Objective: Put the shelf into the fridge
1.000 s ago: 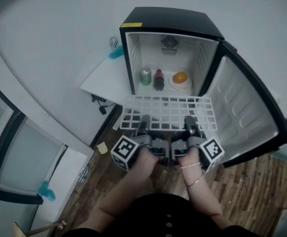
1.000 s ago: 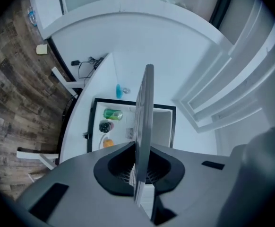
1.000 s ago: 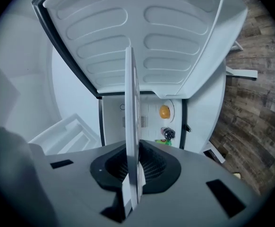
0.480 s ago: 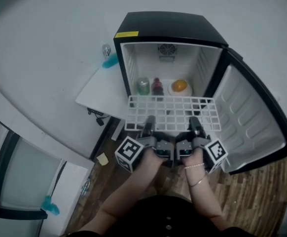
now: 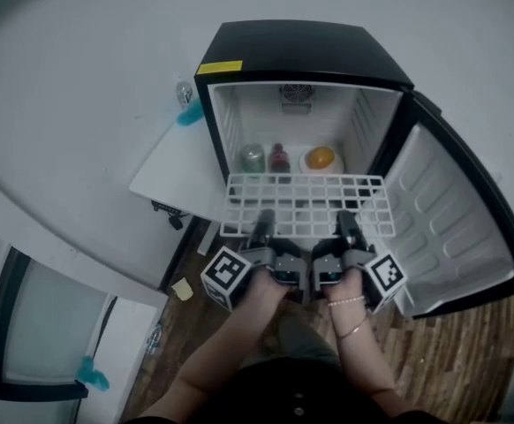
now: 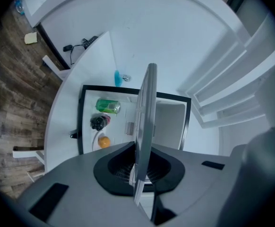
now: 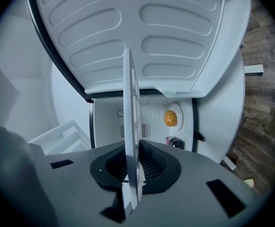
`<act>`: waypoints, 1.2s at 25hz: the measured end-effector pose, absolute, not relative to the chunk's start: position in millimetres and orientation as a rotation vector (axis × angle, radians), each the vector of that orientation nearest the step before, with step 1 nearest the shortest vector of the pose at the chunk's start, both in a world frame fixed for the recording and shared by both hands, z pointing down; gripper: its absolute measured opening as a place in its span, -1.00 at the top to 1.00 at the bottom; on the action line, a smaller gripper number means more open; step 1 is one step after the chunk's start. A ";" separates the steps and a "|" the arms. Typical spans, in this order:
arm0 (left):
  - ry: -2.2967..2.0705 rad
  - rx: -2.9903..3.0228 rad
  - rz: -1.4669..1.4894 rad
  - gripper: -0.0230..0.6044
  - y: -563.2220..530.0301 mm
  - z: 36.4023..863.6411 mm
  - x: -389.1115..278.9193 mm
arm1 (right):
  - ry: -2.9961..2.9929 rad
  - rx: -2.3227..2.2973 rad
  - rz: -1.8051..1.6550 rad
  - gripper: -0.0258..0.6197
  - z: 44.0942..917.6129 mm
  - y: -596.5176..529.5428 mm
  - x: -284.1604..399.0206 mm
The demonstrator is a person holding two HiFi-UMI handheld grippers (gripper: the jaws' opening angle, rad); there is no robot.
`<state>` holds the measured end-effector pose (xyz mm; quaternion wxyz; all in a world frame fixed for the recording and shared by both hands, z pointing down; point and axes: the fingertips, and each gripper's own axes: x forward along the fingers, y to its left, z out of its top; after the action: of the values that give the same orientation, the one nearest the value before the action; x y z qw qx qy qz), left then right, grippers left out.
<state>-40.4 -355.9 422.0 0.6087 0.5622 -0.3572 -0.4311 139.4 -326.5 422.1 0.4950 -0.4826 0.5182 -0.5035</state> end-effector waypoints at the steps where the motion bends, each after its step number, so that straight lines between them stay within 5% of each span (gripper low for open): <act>1: -0.828 1.297 -0.995 0.83 -357.2 423.0 -40.7 | 1.254 -1.169 -1.225 0.82 423.3 -328.0 139.1; 30: -0.836 1.277 -1.048 0.83 -406.2 414.6 -40.3 | 1.291 -1.122 -1.270 0.82 419.0 -384.2 139.7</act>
<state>-40.3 -406.2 414.6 0.6012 0.5513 -0.3607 -0.4522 139.7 -384.2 419.0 0.4844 -0.4606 0.5304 -0.5214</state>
